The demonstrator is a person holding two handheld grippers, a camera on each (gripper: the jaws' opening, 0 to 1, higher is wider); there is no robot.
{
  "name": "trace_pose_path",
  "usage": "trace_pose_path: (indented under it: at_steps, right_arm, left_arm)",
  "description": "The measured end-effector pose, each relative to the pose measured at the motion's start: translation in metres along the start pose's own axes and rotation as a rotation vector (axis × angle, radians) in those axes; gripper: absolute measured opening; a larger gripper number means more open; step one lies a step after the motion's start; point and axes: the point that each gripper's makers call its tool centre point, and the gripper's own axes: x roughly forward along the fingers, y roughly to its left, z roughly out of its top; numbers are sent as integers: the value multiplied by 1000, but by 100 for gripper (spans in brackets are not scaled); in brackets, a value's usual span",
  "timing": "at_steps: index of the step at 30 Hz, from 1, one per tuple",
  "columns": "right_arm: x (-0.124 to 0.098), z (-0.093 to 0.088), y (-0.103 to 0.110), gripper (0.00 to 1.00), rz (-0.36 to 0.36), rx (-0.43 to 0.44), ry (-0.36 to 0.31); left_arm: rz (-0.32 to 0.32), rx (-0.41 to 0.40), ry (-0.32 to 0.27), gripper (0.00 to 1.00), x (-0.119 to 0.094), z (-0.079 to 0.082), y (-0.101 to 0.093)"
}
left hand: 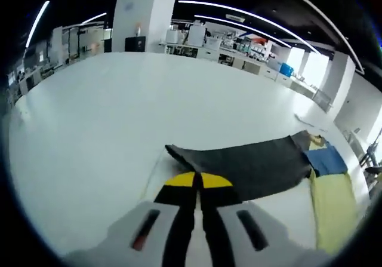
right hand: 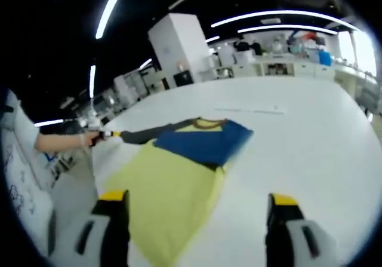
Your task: Fold the garment on the visible template until the final outline fits inside the template.
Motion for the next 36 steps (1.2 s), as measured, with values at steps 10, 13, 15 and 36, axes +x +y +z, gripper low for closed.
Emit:
trace_pose_path:
  at_steps: [10,13,15,36]
  right_arm:
    - [6,4,7,95,28,-1,-17]
    - [7,5,9,95,36,3,-25]
    - [8,4,9,95,42,2,-23]
    - [12,-5,3,93,54,52,-31]
  left_arm:
    - [-221,29,-79,0,3,44,-96]
    - [-297,44,-85,0,8,54,-134]
    - [-344,59,-87,0,15,59,-150]
    - [-662,79,-82,0,36,61,-353]
